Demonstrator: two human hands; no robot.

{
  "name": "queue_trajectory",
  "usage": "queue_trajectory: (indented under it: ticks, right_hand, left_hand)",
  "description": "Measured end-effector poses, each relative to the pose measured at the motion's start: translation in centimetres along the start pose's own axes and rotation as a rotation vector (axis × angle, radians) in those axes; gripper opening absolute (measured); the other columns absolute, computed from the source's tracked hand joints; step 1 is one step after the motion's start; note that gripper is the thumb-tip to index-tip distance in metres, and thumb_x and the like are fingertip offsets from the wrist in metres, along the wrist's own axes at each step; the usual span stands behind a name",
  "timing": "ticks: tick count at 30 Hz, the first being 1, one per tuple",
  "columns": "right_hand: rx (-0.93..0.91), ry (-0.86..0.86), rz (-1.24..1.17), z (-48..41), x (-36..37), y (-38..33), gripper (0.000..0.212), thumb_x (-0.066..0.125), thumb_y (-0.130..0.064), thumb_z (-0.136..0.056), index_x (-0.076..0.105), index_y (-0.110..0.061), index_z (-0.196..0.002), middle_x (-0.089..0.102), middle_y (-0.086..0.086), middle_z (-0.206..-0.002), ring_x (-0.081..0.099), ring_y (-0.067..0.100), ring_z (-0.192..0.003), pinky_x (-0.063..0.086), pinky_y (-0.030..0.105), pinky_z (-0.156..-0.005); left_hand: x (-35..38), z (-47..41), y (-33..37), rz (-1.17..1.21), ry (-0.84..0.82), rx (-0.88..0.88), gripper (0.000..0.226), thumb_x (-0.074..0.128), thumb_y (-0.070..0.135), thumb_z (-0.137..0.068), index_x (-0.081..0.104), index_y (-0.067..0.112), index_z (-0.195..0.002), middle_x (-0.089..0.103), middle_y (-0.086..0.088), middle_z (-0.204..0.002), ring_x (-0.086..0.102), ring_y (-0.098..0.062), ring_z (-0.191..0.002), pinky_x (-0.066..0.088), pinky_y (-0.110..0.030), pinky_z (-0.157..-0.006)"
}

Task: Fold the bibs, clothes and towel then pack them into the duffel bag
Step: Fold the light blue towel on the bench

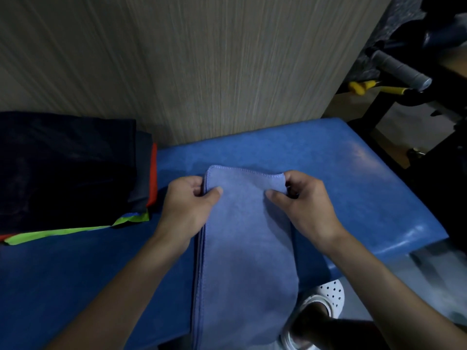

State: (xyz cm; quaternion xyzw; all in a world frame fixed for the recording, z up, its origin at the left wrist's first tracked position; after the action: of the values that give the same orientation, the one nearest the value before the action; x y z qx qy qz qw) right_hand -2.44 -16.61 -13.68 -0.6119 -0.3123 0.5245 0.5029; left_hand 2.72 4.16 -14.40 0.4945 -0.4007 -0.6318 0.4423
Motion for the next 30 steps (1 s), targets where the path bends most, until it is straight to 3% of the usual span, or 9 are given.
queue_trajectory:
  ticks: [4,7,10,14,17,20,22,25,30]
  right_hand:
    - [0.019,-0.005,-0.040,0.0,-0.6,-0.1,0.011,0.072,-0.009,-0.086,0.066,-0.013,-0.078,0.069,0.019,-0.081,0.060,0.034,-0.064,0.054,0.052,-0.064]
    - [-0.001,0.027,-0.049,-0.1,-1.1,-0.2,0.011,0.073,-0.009,-0.086,0.067,-0.012,-0.077,0.070,0.009,-0.079,0.059,0.030,-0.061,0.054,0.038,-0.057]
    - [-0.011,0.037,-0.074,-0.2,-1.2,-0.3,0.013,0.070,-0.002,-0.085,0.067,-0.012,-0.077,0.065,0.003,-0.065,0.057,0.018,-0.054,0.052,0.032,-0.054]
    - [-0.051,0.007,-0.144,-0.1,-1.2,-0.5,0.021,0.070,0.007,-0.082,0.069,-0.014,-0.081,0.071,0.009,-0.079,0.069,0.024,-0.071,0.058,0.039,-0.073]
    - [-0.089,-0.029,-0.154,0.1,-1.1,-0.6,0.016,0.072,0.003,-0.083,0.067,-0.012,-0.083,0.071,0.010,-0.082,0.066,0.020,-0.073,0.057,0.041,-0.076]
    - [-0.127,-0.050,-0.088,0.2,-1.1,-0.2,0.018,0.070,0.003,-0.084,0.064,-0.014,-0.082,0.068,0.013,-0.082,0.065,0.029,-0.073,0.054,0.048,-0.074]
    - [-0.233,-0.047,0.039,0.3,-1.2,-0.2,0.020,0.069,0.005,-0.082,0.063,-0.015,-0.082,0.066,0.009,-0.084,0.064,0.031,-0.076,0.052,0.047,-0.070]
    - [-0.481,-0.054,0.323,0.7,-1.0,-0.6,0.028,0.068,0.014,-0.072,0.062,-0.013,-0.078,0.061,-0.001,-0.092,0.061,0.015,-0.081,0.048,0.030,-0.067]
    - [-0.531,-0.152,0.572,1.7,-0.7,0.2,0.023,0.068,0.006,-0.075,0.061,-0.015,-0.079,0.054,-0.009,-0.105,0.057,0.014,-0.077,0.049,0.040,-0.060]
  left_hand:
    - [-0.4,0.0,0.6,0.011,-0.006,0.086,0.013,0.072,0.008,-0.088,0.072,0.018,-0.080,0.074,0.010,-0.076,0.069,-0.001,-0.066,0.050,-0.014,-0.055]
    - [-0.7,-0.2,0.8,0.039,0.000,0.080,0.006,0.073,0.007,-0.087,0.069,0.009,-0.083,0.070,0.002,-0.068,0.055,-0.006,-0.042,0.039,-0.020,-0.038]
    - [-0.9,-0.4,0.8,0.061,-0.012,0.074,0.007,0.071,0.003,-0.088,0.065,0.006,-0.085,0.071,-0.002,-0.079,0.065,-0.020,-0.048,0.037,-0.023,-0.035]
    - [-1.3,-0.2,1.2,0.086,-0.022,0.118,0.010,0.068,-0.004,-0.088,0.061,0.003,-0.088,0.069,-0.008,-0.093,0.071,-0.027,-0.059,0.043,-0.025,-0.036]
    - [-1.7,-0.1,1.1,0.082,-0.027,0.172,0.019,0.067,-0.010,-0.086,0.063,0.008,-0.085,0.068,-0.012,-0.097,0.073,-0.024,-0.066,0.049,-0.027,-0.041]
    - [-1.8,0.1,0.5,0.059,-0.073,0.206,0.025,0.067,-0.012,-0.084,0.064,0.013,-0.083,0.070,-0.005,-0.093,0.072,-0.030,-0.074,0.056,-0.029,-0.053]
    - [-1.8,0.2,0.4,-0.020,-0.110,0.252,0.026,0.068,-0.012,-0.083,0.064,0.014,-0.083,0.072,0.003,-0.086,0.070,-0.027,-0.074,0.058,-0.030,-0.057]
    - [-1.8,0.5,0.3,-0.116,-0.148,0.338,0.029,0.070,-0.011,-0.082,0.064,0.017,-0.078,0.074,0.009,-0.089,0.071,-0.013,-0.083,0.059,-0.034,-0.070]
    - [-1.5,1.3,0.2,-0.435,-0.191,0.591,0.030,0.074,-0.010,-0.078,0.059,0.016,-0.073,0.069,0.016,-0.102,0.067,-0.002,-0.095,0.055,-0.032,-0.078]
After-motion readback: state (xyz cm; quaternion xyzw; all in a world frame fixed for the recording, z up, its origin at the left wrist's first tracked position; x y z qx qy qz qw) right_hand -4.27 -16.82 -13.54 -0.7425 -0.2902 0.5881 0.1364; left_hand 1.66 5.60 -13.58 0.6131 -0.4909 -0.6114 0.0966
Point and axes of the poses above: each hand's wrist, its own z-axis away from the middle knuckle, its own x-axis out of the palm, y = z × x, the point moved 6 cm from there along -z, towards the middle knuckle
